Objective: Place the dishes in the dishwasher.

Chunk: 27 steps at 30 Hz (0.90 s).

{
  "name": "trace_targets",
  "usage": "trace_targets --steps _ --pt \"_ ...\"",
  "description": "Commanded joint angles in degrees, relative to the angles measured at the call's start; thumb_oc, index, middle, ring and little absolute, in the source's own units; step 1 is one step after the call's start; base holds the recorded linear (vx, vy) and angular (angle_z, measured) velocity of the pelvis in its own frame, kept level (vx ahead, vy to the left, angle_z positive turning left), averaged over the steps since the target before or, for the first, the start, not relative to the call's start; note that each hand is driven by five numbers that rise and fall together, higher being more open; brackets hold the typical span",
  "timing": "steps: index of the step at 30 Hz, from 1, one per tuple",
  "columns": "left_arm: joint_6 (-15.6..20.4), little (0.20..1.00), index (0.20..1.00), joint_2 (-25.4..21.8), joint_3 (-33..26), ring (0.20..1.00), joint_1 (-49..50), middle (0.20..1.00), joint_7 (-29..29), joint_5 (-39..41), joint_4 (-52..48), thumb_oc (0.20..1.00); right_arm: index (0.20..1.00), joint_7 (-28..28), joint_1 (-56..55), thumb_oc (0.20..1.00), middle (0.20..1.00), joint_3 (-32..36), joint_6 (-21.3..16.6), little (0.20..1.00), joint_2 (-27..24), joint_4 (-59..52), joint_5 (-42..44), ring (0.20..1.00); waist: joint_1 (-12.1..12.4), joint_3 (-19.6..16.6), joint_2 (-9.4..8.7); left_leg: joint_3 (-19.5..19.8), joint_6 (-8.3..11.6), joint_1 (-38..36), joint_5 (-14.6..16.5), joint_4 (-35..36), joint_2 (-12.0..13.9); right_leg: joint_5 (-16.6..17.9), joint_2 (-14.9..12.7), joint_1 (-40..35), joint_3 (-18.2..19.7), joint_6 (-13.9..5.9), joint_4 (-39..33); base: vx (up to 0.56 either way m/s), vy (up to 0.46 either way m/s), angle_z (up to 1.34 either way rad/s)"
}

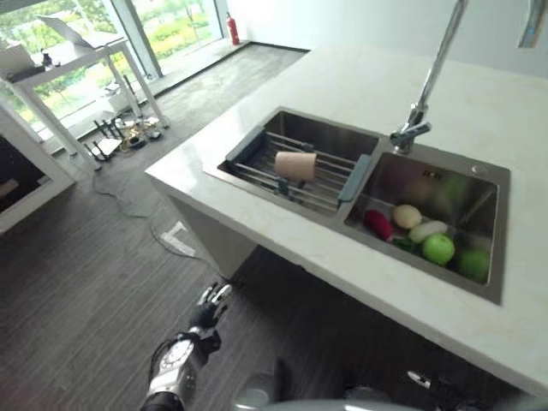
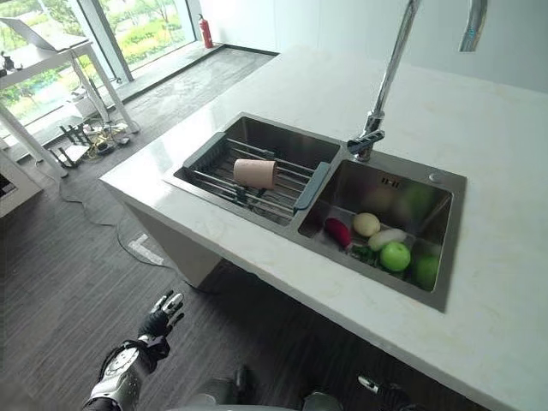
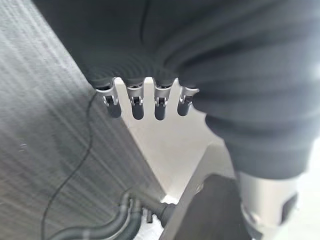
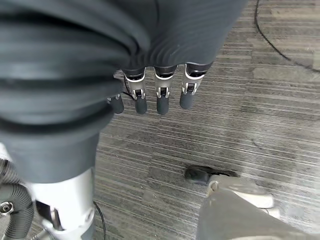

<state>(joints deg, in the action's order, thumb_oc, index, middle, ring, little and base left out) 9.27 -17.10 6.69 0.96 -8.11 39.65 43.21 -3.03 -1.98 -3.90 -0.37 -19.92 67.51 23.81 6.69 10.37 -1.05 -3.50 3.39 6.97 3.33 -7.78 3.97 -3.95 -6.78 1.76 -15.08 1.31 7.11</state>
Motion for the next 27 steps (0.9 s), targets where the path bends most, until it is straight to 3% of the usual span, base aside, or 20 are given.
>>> trace_targets --steps 1,2,4,13,15,19,25,27 --pt "3.70 1.000 1.000 -1.49 -1.28 1.000 -2.00 1.000 -1.07 -0.32 -5.58 1.000 1.000 0.02 0.68 1.000 1.000 1.50 -0.31 1.000 -0.89 1.01 5.10 1.000 0.71 -0.02 -0.34 -2.28 0.15 -1.99 -3.26 2.40 0.84 -1.31 1.23 -6.81 0.67 -7.77 -3.16 0.10 0.312 -0.27" --pt "3.48 1.000 1.000 -1.63 -0.77 1.000 -2.79 1.000 -0.58 -0.05 -5.51 1.000 1.000 0.03 -0.12 1.000 1.000 2.37 -1.01 1.000 -0.53 0.52 4.29 1.000 -0.22 -0.45 0.14 -4.64 -0.03 -3.97 -3.63 5.35 1.36 -1.63 0.34 -6.68 -0.98 -8.27 -2.27 0.08 0.242 0.07" --pt "3.22 1.000 1.000 -1.89 -0.74 1.000 -3.68 1.000 -0.81 -0.52 -5.16 1.000 1.000 0.19 -0.93 1.000 1.000 2.84 -1.32 1.000 -0.10 0.10 4.74 1.000 -0.93 -0.85 0.52 -5.44 -0.47 -5.64 -3.60 7.02 1.05 -2.40 -0.57 -6.42 -1.59 -8.67 -0.37 0.10 0.287 0.37" --pt "2.76 1.000 1.000 -3.71 -1.79 1.000 -2.02 1.000 1.25 -0.64 -5.89 1.000 1.000 -0.45 -0.96 1.000 1.000 3.78 -1.12 1.000 0.62 0.26 4.83 1.000 0.08 -2.03 1.24 -2.61 -3.46 -9.31 -1.20 8.76 -2.48 -3.22 -2.70 -3.98 1.21 -10.20 6.44 0.10 0.193 -0.04" --pt "3.18 1.000 1.000 -4.10 -2.56 1.000 -1.18 1.000 2.48 -0.23 -5.79 1.000 1.000 -0.97 -0.96 1.000 1.000 3.41 -1.08 1.000 0.70 -0.12 3.19 1.000 0.43 -1.94 1.15 -2.36 -3.72 -10.54 -1.47 11.00 -2.93 -1.15 -2.94 -2.67 1.13 -11.15 6.56 0.06 0.048 -0.29" --pt "4.92 1.000 1.000 -4.91 -6.00 1.000 0.01 1.000 5.44 1.99 -4.49 1.000 1.000 0.03 -2.50 1.000 1.000 4.16 -1.04 1.000 0.81 0.06 2.22 1.000 -0.01 -1.59 1.13 -4.94 -2.66 -11.08 -1.97 12.78 -1.43 1.10 -3.82 -2.98 -0.37 -11.76 0.51 0.06 -0.095 -0.51" --pt "5.87 1.000 1.000 -4.93 -11.21 1.000 3.37 1.000 11.43 5.13 -4.57 1.000 1.000 0.28 -3.91 1.000 1.000 7.54 -2.10 1.000 0.15 1.27 4.20 1.000 0.45 -1.96 1.61 -5.16 -1.82 -10.48 -2.36 12.78 -0.83 0.80 -3.27 -4.77 -0.57 -11.47 -3.13 0.04 -0.073 -0.06" --pt "8.05 1.000 1.000 -4.68 -15.97 1.000 5.30 1.000 14.86 8.97 -3.43 1.000 1.000 -0.39 -4.77 1.000 1.000 9.33 -2.25 1.000 0.29 0.79 3.77 1.000 0.80 -1.97 1.80 -5.03 -1.52 -10.40 -2.43 12.78 -0.66 0.65 -3.26 -5.33 -1.06 -11.35 -3.84 0.02 -0.067 -0.01"
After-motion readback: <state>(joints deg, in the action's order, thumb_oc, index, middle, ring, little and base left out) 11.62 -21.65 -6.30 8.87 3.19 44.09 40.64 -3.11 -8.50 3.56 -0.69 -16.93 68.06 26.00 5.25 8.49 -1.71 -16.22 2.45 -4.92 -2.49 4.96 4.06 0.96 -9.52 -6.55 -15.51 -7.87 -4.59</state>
